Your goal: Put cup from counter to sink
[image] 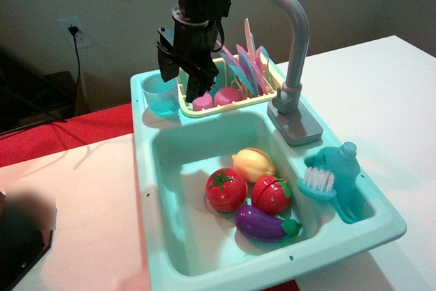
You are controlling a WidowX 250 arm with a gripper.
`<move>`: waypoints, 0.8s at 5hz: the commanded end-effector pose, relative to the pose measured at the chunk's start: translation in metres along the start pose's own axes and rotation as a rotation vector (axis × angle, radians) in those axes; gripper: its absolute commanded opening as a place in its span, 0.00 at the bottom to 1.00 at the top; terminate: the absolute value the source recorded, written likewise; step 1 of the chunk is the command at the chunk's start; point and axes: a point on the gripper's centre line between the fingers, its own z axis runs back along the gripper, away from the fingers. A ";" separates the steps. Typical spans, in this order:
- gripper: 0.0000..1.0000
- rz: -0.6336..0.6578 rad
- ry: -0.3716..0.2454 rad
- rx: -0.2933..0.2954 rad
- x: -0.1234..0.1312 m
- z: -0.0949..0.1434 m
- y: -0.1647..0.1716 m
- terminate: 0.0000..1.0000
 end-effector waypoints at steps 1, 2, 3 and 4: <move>1.00 0.000 0.000 0.000 0.000 0.000 0.000 0.00; 1.00 0.024 0.021 -0.007 0.002 -0.007 0.008 0.00; 1.00 0.064 0.036 -0.006 0.008 -0.014 0.017 0.00; 1.00 0.096 0.045 -0.003 0.012 -0.019 0.027 0.00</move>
